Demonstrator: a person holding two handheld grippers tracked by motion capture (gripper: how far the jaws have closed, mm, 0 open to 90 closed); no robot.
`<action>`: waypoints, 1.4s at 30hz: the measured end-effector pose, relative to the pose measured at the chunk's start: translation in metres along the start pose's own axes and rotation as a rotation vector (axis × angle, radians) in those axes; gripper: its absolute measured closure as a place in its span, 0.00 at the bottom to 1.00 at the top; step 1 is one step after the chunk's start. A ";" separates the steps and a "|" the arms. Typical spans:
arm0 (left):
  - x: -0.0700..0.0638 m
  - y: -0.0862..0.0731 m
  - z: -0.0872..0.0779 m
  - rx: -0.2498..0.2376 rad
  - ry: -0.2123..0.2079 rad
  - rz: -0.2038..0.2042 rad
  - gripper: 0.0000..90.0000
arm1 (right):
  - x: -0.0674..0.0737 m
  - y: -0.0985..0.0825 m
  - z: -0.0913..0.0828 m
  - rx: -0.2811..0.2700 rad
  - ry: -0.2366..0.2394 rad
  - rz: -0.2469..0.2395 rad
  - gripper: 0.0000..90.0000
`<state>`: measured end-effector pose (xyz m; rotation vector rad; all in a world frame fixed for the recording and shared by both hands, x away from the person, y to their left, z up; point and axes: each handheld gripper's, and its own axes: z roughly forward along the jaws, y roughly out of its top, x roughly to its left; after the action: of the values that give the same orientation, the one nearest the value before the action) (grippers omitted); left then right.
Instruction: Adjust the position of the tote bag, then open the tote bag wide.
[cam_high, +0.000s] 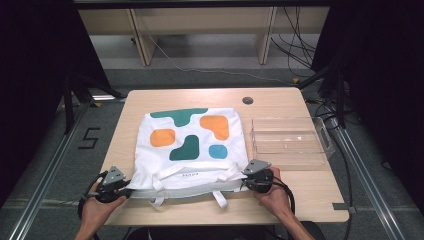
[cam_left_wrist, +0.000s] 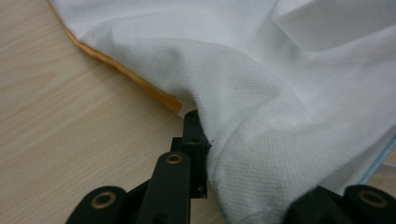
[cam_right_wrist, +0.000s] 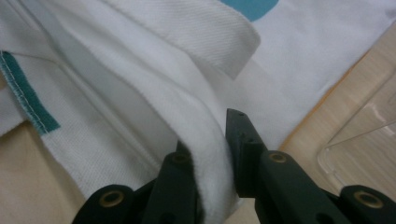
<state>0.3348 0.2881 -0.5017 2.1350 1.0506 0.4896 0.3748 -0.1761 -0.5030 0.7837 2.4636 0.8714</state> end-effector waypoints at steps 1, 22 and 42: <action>0.000 0.000 -0.001 -0.003 -0.006 -0.001 0.89 | 0.000 0.002 -0.004 -0.021 -0.003 -0.005 0.94; -0.007 0.028 -0.047 -0.171 -0.055 0.016 0.91 | -0.009 0.034 -0.066 -0.225 0.020 0.043 0.96; 0.000 0.121 -0.125 -0.413 0.018 0.130 0.92 | -0.051 0.123 -0.154 -0.336 0.005 -0.061 0.98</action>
<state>0.3252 0.2887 -0.3281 1.8370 0.7443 0.7217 0.3756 -0.1960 -0.3003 0.5843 2.2462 1.2218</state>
